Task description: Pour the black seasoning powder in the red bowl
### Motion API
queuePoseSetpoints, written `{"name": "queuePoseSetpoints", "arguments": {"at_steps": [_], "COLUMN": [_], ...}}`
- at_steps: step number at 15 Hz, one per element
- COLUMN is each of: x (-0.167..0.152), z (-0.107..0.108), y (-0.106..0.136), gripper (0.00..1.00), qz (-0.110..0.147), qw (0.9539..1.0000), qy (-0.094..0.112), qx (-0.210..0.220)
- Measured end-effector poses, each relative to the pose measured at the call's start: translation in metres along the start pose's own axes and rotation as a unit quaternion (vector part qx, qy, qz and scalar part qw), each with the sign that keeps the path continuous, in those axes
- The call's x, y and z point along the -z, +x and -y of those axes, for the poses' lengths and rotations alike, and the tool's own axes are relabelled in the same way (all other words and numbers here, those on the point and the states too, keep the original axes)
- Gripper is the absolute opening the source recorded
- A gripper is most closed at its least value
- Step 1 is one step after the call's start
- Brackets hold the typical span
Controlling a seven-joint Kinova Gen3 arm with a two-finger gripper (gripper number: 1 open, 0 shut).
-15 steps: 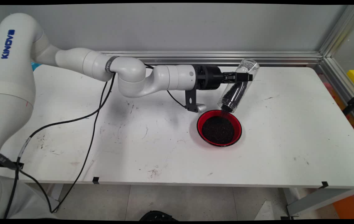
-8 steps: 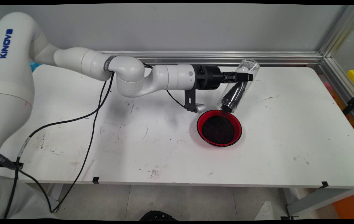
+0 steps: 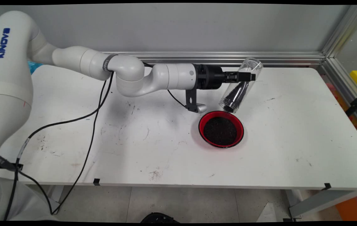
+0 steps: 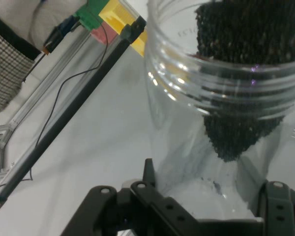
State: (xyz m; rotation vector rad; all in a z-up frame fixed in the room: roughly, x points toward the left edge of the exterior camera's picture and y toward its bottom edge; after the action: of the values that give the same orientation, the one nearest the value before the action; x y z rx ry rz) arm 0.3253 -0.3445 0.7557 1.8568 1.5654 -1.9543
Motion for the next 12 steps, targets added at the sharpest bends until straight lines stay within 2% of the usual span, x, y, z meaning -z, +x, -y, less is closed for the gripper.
{"name": "queuePoseSetpoints", "arguments": {"at_steps": [12], "x": [0.0068], "z": [0.0041], "y": [-0.0059], "gripper": [0.0], "qz": [-0.006], "qw": [0.9998], "qy": [0.013], "qx": [-0.016]}}
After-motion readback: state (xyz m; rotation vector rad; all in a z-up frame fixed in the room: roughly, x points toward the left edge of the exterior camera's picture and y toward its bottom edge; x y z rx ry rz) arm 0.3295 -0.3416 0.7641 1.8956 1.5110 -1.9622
